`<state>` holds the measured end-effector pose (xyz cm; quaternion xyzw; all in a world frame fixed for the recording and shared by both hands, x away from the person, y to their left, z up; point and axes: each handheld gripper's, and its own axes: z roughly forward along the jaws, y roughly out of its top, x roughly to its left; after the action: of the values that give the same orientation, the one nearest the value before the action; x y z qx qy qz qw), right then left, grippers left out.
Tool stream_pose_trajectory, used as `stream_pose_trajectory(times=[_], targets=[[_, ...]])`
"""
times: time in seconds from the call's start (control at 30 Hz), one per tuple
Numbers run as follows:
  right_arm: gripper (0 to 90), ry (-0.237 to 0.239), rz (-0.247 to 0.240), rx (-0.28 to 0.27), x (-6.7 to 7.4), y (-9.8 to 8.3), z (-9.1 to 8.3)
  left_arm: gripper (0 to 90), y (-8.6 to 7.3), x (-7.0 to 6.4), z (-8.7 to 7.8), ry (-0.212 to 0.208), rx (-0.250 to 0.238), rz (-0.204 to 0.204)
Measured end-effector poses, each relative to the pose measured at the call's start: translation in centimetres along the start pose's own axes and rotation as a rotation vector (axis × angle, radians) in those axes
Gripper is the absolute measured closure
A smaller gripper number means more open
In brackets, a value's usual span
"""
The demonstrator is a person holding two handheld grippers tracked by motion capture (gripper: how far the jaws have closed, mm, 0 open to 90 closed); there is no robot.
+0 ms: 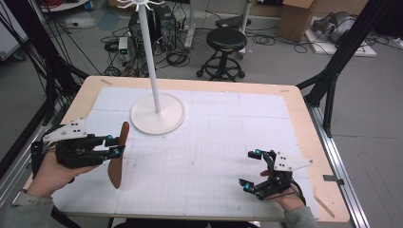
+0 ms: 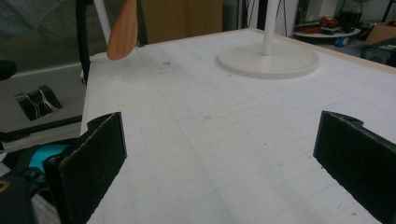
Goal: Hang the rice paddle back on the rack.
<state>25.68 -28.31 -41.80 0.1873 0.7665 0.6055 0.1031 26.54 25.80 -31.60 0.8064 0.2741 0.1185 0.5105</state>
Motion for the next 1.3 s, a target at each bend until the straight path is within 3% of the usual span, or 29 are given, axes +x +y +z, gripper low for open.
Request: stream_pose_trajectory(times=[0.13, 0.3, 0.77, 1.0, 1.3], targets=[[1.5, 0.005, 0.003, -0.004, 0.1, 0.1, 0.0, 65.2, 0.3, 0.9, -0.3, -0.004, -0.018, -0.034], [1.4, 0.010, 0.007, -0.001, 0.1, 0.0, 0.1, 65.2, 0.8, 1.7, -0.4, 0.021, -0.013, -0.036], [1.4, 0.006, 0.009, -0.013, 0.2, 0.1, -0.1, 65.2, 3.6, 4.2, -1.1, 0.040, -0.101, -0.073], [1.4, 0.015, 0.010, -0.016, 0.4, 0.2, 0.0, 65.2, 5.3, 4.8, -1.4, 0.047, -0.128, -0.054], [1.4, 0.012, 0.012, -0.028, 0.3, 0.2, -0.1, 65.2, 7.4, 5.5, -1.9, 0.048, -0.155, 0.000]])
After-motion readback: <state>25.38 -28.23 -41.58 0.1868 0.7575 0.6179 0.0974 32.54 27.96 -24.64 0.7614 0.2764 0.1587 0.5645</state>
